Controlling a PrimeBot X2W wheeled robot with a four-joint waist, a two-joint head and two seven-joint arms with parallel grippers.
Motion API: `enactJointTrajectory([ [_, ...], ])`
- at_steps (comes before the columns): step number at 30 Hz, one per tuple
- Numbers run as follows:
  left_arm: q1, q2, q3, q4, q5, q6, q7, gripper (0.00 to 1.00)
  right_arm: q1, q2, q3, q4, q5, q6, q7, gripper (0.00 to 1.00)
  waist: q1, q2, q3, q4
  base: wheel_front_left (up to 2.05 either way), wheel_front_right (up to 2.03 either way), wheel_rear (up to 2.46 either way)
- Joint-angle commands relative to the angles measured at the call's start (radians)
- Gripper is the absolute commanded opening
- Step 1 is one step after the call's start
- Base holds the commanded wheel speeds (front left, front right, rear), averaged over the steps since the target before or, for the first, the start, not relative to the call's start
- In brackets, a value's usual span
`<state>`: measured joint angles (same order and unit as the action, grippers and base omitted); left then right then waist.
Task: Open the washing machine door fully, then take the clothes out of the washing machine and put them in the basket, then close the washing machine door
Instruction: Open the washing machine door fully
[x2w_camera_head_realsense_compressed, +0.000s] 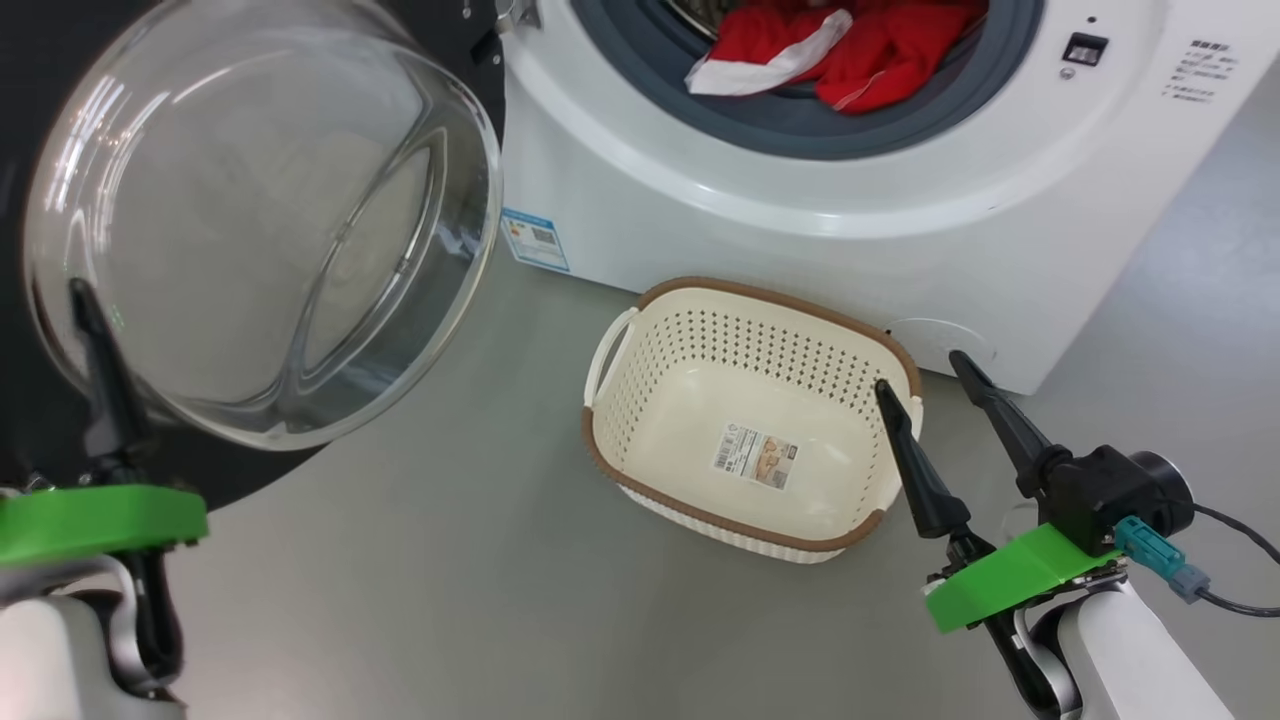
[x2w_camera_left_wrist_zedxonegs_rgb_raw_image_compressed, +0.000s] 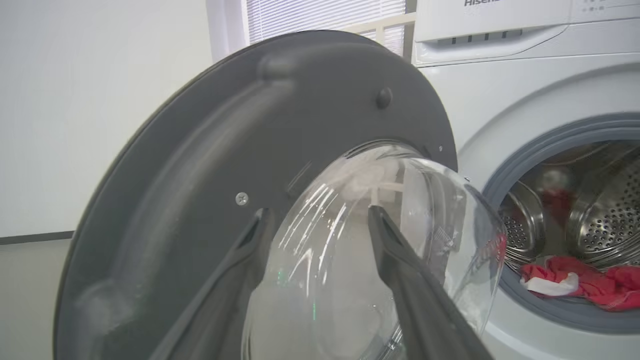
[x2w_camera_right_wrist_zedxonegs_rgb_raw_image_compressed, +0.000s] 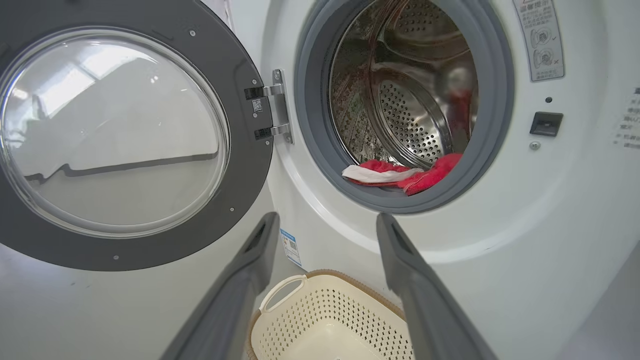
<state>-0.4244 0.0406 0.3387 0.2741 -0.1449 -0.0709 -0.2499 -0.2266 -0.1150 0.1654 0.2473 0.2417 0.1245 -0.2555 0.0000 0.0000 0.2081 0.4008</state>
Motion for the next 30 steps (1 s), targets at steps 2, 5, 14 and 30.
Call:
enactJointTrajectory([
  [2,0.028,0.024,-0.011,-0.076,-0.016,-0.023,-0.012,1.00,0.005,0.014,0.001,-0.033,-0.010,0.006,-0.006,1.00,0.0000,0.0000,-0.023,-0.025,0.00,0.00,0.00],
  [5,0.051,0.019,-0.059,-0.118,-0.037,-0.040,-0.012,1.00,0.008,0.019,-0.021,-0.041,-0.024,0.006,-0.006,1.00,0.0000,0.0000,-0.034,-0.047,0.00,0.00,0.00],
  [14,0.084,0.025,-0.182,-0.133,-0.157,-0.058,-0.012,1.00,0.007,0.040,-0.071,-0.058,-0.047,0.006,-0.006,1.00,0.0000,0.0000,-0.049,-0.135,0.00,0.00,0.00],
  [30,0.194,0.150,-0.343,-0.170,-0.245,-0.060,-0.012,1.00,0.021,0.064,-0.179,-0.042,-0.044,0.006,-0.006,1.00,0.0000,0.0000,-0.072,-0.328,0.00,0.00,0.00],
])
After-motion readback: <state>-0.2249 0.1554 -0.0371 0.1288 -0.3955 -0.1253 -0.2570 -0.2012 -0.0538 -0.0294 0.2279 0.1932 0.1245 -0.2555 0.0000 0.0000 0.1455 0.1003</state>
